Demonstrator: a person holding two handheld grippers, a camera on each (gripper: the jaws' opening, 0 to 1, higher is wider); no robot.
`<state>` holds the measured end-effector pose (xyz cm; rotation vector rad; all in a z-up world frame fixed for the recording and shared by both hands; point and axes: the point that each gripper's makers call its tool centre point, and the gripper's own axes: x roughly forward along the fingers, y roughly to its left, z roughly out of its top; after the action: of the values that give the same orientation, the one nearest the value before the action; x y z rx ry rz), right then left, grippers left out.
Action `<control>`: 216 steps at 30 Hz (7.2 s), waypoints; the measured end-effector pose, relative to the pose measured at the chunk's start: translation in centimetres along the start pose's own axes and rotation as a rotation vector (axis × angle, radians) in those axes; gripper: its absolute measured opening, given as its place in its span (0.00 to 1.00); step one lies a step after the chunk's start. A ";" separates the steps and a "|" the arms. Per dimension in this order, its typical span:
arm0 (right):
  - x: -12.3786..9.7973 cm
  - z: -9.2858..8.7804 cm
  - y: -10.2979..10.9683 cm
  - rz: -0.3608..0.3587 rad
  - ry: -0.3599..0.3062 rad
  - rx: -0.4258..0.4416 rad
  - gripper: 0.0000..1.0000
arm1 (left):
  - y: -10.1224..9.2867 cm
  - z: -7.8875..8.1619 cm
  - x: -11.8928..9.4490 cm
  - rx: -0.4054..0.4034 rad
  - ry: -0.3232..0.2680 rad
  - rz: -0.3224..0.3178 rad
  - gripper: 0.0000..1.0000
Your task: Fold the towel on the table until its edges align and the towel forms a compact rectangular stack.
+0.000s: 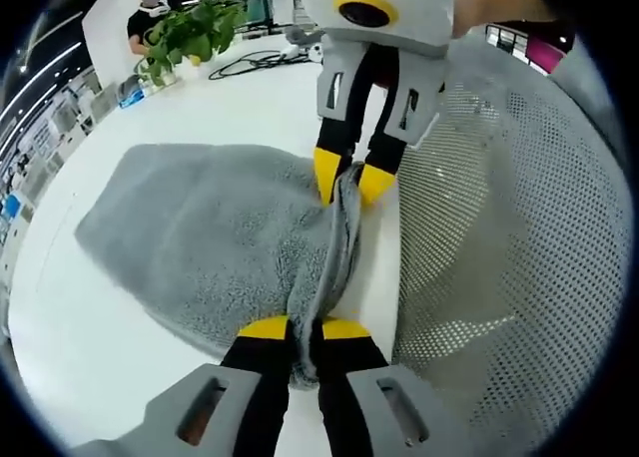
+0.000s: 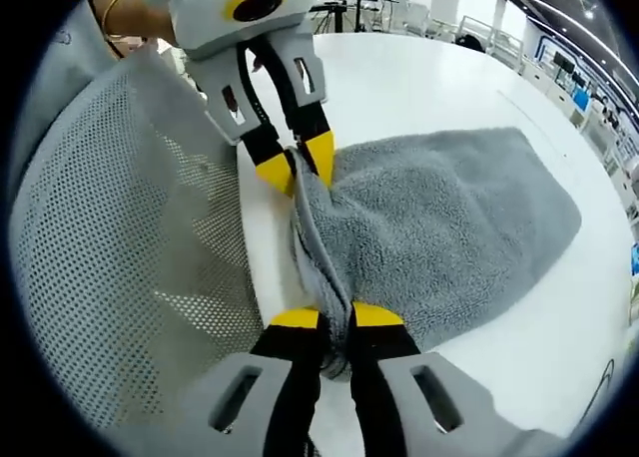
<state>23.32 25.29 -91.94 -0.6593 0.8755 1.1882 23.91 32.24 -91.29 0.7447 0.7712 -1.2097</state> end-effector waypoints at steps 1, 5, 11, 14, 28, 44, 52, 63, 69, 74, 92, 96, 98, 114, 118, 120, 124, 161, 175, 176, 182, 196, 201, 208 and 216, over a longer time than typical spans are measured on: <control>0.0 -0.1 0.4 0.011 -0.002 0.007 0.07 | -0.4 0.0 -0.1 0.005 0.003 -0.004 0.08; 0.0 -0.3 1.1 0.030 -0.013 0.038 0.07 | -1.2 -0.1 -0.2 0.006 0.008 -0.009 0.08; -0.3 -0.7 2.1 0.062 -0.005 0.056 0.07 | -2.5 -0.1 -0.3 -0.005 0.018 -0.029 0.08; -0.5 -0.8 2.6 0.081 -0.011 0.079 0.06 | -3.0 -0.1 -0.5 0.000 0.023 -0.045 0.08; -3.2 -0.4 6.1 0.161 0.034 0.063 0.06 | -6.3 0.5 -2.9 -0.073 0.016 -0.150 0.08; -8.2 2.6 6.7 0.210 0.015 0.095 0.06 | -5.9 3.5 -8.0 -0.096 -0.071 -0.145 0.08; -10.8 4.4 6.3 0.187 -0.001 0.056 0.06 | -4.9 5.2 -10.0 -0.107 -0.120 -0.125 0.08; -12.4 6.6 4.0 0.158 -0.077 0.100 0.06 | -2.2 6.2 -11.3 -0.118 -0.168 -0.080 0.08; -12.8 7.4 2.7 0.147 -0.090 0.097 0.06 | -0.3 6.8 -11.7 -0.093 -0.175 -0.060 0.08; -13.0 8.2 1.2 0.149 -0.094 0.092 0.06 | 1.8 7.3 -11.8 -0.069 -0.176 -0.053 0.08; -13.1 10.2 -6.0 0.097 -0.124 0.158 0.07 | 8.9 8.7 -10.6 -0.093 -0.209 -0.015 0.09; -12.9 10.3 -7.6 0.087 -0.141 0.187 0.07 | 10.2 8.9 -10.4 -0.103 -0.220 -0.007 0.09; -12.6 10.3 -8.7 0.074 -0.155 0.219 0.07 | 10.9 9.0 -10.1 -0.117 -0.238 0.002 0.09; -7.6 8.9 -15.8 0.004 -0.146 0.337 0.07 | 16.4 7.3 -4.7 -0.311 -0.289 0.080 0.10; -6.0 8.1 -16.7 0.018 -0.121 0.370 0.07 | 16.9 6.4 -3.3 -0.338 -0.267 0.062 0.10; -5.2 7.7 -17.1 0.020 -0.111 0.379 0.07 | 17.3 6.0 -2.5 -0.347 -0.257 0.057 0.11; -3.8 6.8 -17.9 0.009 -0.090 0.399 0.09 | 17.9 5.4 -1.4 -0.367 -0.242 0.048 0.12; -6.1 5.3 -19.8 -0.129 -0.231 0.559 0.26 | 20.6 1.8 -3.6 -0.677 -0.334 0.203 0.36; -3.6 3.2 -20.0 -0.126 -0.222 0.666 0.25 | 20.2 -0.5 -1.2 -0.776 -0.313 0.174 0.33; -3.3 3.0 -20.1 -0.126 -0.218 0.672 0.25 | 20.1 -0.5 -1.0 -0.776 -0.311 0.170 0.32; -2.0 2.3 -20.0 -0.112 -0.201 0.689 0.23 | 20.2 -0.3 0.1 -0.781 -0.306 0.149 0.30; -0.1 2.2 -20.5 -0.108 -0.200 0.665 0.17 | 20.7 -0.1 1.5 -0.747 -0.298 0.134 0.20; 0.4 2.9 -22.0 -0.141 -0.190 0.614 0.16 | 21.9 0.0 1.9 -0.743 -0.312 0.144 0.17; 1.2 4.1 -24.6 -0.154 -0.168 0.603 0.15 | 24.8 0.1 2.2 -0.647 -0.278 0.181 0.16; 1.8 5.0 -27.4 -0.191 -0.193 0.608 0.15 | 28.4 0.4 2.6 -0.564 -0.247 0.245 0.14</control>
<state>51.16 23.16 -91.12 -0.1246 0.9251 0.7405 52.18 36.01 -90.74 0.2094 0.7411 -0.7866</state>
